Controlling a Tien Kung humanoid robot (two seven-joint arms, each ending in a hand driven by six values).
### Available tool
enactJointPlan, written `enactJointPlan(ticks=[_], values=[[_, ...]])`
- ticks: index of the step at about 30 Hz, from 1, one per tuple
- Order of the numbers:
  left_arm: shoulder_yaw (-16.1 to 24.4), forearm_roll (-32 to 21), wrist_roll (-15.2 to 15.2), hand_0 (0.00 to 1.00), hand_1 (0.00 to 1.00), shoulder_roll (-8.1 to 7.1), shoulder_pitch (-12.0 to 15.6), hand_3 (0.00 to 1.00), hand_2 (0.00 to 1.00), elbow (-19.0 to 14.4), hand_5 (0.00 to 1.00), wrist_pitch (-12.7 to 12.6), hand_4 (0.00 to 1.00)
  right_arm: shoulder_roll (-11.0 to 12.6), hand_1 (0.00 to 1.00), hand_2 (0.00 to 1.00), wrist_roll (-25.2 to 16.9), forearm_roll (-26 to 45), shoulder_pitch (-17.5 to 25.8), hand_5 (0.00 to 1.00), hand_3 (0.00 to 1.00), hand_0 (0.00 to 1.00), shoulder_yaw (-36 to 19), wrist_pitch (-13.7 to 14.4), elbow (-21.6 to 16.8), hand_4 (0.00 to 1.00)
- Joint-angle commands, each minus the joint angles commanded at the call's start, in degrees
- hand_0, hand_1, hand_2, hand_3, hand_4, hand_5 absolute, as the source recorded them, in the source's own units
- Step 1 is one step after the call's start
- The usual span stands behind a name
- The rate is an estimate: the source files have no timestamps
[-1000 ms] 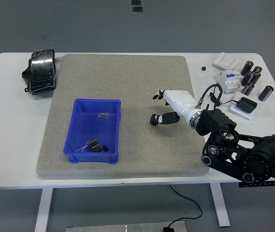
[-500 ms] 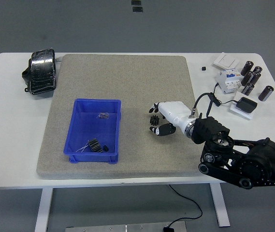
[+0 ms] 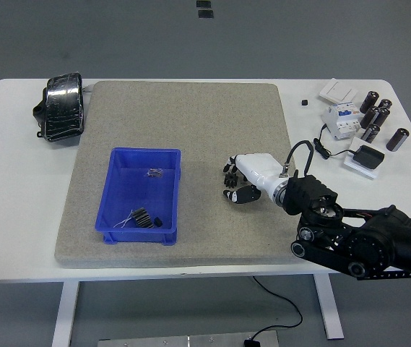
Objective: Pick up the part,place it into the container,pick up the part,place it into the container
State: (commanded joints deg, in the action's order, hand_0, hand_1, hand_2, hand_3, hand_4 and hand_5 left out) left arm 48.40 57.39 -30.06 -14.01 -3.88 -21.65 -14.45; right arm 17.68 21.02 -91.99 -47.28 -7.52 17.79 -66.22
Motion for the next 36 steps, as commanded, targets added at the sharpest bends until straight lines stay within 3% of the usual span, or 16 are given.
enactJointPlan(ticks=[3,4,9,10,21,22,26,36], values=[[0.0,0.0,0.0,0.659,0.643,-0.02,0.0,0.556,0.586,0.0,0.616,0.0,0.659,-0.1,0.481,0.641,-0.3,0.3,-0.1,0.292,0.677,0.288,0.3,0.2,0.5,0.692],[0.1,0.0,0.0,0.659,0.643,-0.03,0.0,0.556,0.586,0.0,0.619,0.0,0.659,-0.1,0.485,0.582,-0.3,0.3,-0.1,0.23,0.672,0.28,0.3,0.3,0.6,0.563],[0.1,0.0,0.1,0.659,0.643,-0.01,-0.1,0.556,0.586,0.0,0.619,0.0,0.659,-0.2,0.485,0.582,-0.7,0.6,-0.1,0.23,0.672,0.28,0.7,0.8,1.0,0.563],[0.1,-0.1,0.1,0.659,0.643,0.0,-0.1,0.555,0.586,0.0,0.623,0.0,0.66,-0.2,0.492,0.533,-0.8,0.6,-0.1,0.079,0.653,0.301,0.7,0.8,1.0,0.572],[-0.2,-0.6,0.5,0.659,0.644,-0.1,-0.1,0.553,0.586,0.0,0.627,-0.2,0.657,-0.4,0.494,0.503,-1.1,0.8,0.0,0.051,0.605,0.317,1.5,1.0,1.5,0.544],[-0.2,-0.7,0.5,0.659,0.643,-0.12,-0.1,0.553,0.586,0.0,0.632,-0.2,0.659,-0.4,0.487,0.485,-1.1,0.8,0.0,0.02,0.544,0.322,1.6,1.0,1.5,0.588],[-0.2,-0.8,0.6,0.659,0.643,-0.15,-0.1,0.553,0.586,0.0,0.632,-0.3,0.659,-0.3,0.487,0.485,-1.0,0.3,0.1,0.02,0.544,0.322,1.4,0.9,1.3,0.588],[-0.3,-0.9,0.6,0.66,0.643,-0.08,0.0,0.553,0.587,0.0,0.641,-0.4,0.661,0.8,0.493,0.478,-0.8,-1.5,0.4,0.002,0.51,0.329,-1.6,2.2,-1.3,0.567]])
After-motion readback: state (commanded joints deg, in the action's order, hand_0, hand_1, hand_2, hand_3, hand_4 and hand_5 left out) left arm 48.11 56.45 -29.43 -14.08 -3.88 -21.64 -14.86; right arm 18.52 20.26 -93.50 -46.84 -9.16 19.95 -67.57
